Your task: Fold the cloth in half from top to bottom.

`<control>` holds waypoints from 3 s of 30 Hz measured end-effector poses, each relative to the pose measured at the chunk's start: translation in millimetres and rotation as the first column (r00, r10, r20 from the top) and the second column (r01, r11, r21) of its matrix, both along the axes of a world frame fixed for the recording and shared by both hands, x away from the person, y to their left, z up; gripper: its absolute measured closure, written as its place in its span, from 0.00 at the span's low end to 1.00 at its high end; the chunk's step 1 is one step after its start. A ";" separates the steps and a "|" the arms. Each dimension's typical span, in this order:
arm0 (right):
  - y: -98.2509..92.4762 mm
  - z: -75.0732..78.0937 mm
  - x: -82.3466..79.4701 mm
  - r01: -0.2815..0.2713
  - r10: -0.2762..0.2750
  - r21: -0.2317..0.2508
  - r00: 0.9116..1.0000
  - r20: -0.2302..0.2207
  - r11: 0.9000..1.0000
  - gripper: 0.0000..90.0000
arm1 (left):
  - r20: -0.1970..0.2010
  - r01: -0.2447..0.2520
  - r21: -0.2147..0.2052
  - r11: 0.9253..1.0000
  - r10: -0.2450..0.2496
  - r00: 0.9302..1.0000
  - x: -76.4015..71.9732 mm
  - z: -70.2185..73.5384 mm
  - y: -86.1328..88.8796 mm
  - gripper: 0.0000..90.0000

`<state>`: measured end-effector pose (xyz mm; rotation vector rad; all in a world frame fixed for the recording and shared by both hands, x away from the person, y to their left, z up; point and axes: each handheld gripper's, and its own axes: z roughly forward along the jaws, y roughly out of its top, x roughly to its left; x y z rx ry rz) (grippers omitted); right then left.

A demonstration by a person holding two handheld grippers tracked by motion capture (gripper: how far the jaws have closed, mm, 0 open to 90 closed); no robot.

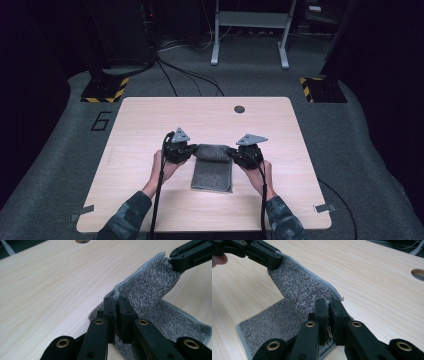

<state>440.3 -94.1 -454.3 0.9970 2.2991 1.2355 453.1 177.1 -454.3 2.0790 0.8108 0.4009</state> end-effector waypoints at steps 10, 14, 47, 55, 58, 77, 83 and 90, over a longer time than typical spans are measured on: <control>-7.4 -18.0 -15.2 0.001 -0.001 0.013 0.999 -0.044 1.000 0.94 | -0.050 0.013 -0.029 1.000 -0.014 0.999 -12.4 -20.8 3.1 0.95; -8.5 -26.4 -19.8 -0.003 0.004 0.010 0.998 -0.056 1.000 0.94 | -0.065 0.026 -0.026 0.999 -0.028 0.997 -18.4 -30.1 0.7 0.95; -0.2 -34.7 -21.5 0.009 -0.007 0.014 0.994 -0.110 1.000 0.22 | -0.116 -0.051 0.018 0.999 0.052 0.992 -21.0 -32.1 -4.3 0.28; 10.4 -53.7 -16.4 -0.050 0.038 -0.073 0.987 -0.154 0.996 0.16 | -0.097 -0.022 0.136 0.990 0.036 0.995 -34.4 -53.9 -9.5 0.26; 10.5 -59.5 -15.9 -0.052 0.036 -0.084 0.984 -0.175 0.995 0.16 | -0.086 -0.023 0.162 0.986 0.037 0.996 -38.3 -59.0 -9.5 0.25; 18.6 -67.7 -1.7 -0.024 -0.010 -0.184 0.983 -0.181 0.983 0.00 | -0.061 -0.044 0.172 0.984 0.055 0.997 -32.4 -64.4 -8.8 0.20; 20.3 -67.2 11.3 0.000 -0.037 -0.192 0.982 -0.188 0.981 0.00 | -0.060 -0.051 0.180 0.982 0.063 0.996 -19.3 -63.7 -8.0 0.19; 22.4 -66.0 18.5 0.006 -0.044 -0.192 0.980 -0.193 0.981 0.00 | -0.102 -0.070 0.143 0.987 0.085 0.991 -11.5 -60.5 -2.3 0.17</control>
